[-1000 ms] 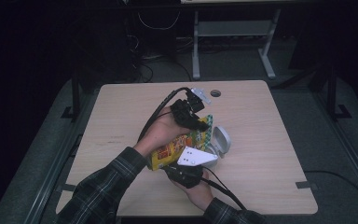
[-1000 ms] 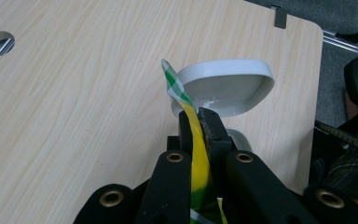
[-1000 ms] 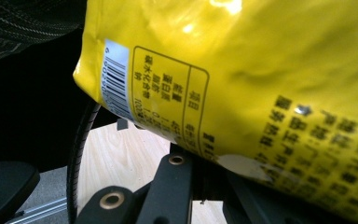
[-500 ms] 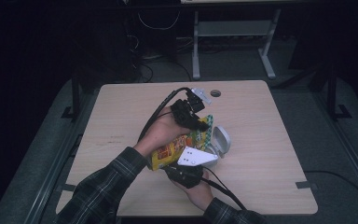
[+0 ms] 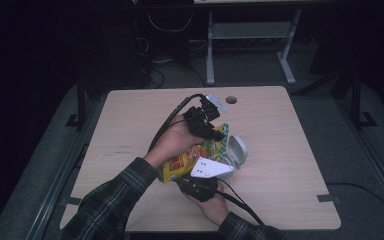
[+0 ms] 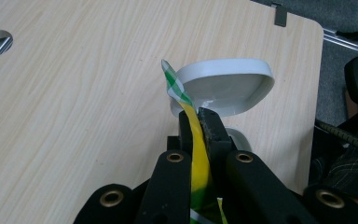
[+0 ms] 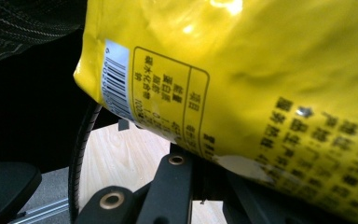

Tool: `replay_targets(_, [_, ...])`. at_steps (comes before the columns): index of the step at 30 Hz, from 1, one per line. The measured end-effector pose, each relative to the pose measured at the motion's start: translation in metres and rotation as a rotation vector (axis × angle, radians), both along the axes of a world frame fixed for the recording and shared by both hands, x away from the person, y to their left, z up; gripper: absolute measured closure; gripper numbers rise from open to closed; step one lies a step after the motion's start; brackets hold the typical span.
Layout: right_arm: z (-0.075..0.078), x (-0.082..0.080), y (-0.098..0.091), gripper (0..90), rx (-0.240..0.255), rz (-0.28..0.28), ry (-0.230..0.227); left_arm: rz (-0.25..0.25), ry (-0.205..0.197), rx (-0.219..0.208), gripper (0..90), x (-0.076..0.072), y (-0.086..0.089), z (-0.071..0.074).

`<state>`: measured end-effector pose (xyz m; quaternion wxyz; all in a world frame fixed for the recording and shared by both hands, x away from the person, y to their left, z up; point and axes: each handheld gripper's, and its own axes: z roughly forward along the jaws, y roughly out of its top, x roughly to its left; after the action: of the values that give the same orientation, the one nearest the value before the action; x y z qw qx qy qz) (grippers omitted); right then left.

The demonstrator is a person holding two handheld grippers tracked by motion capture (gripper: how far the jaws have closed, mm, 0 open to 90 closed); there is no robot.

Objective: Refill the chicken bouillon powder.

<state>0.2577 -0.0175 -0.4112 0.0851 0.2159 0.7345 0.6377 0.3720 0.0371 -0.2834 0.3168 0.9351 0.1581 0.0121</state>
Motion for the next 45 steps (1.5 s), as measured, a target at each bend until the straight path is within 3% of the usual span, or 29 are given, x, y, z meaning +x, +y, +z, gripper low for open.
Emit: replay_targets(45, [0.0006,-0.0006,-0.0004,90.0,0.008,0.004,0.0,0.003,0.006,0.006,89.8,-0.001,-0.0028,0.0006])
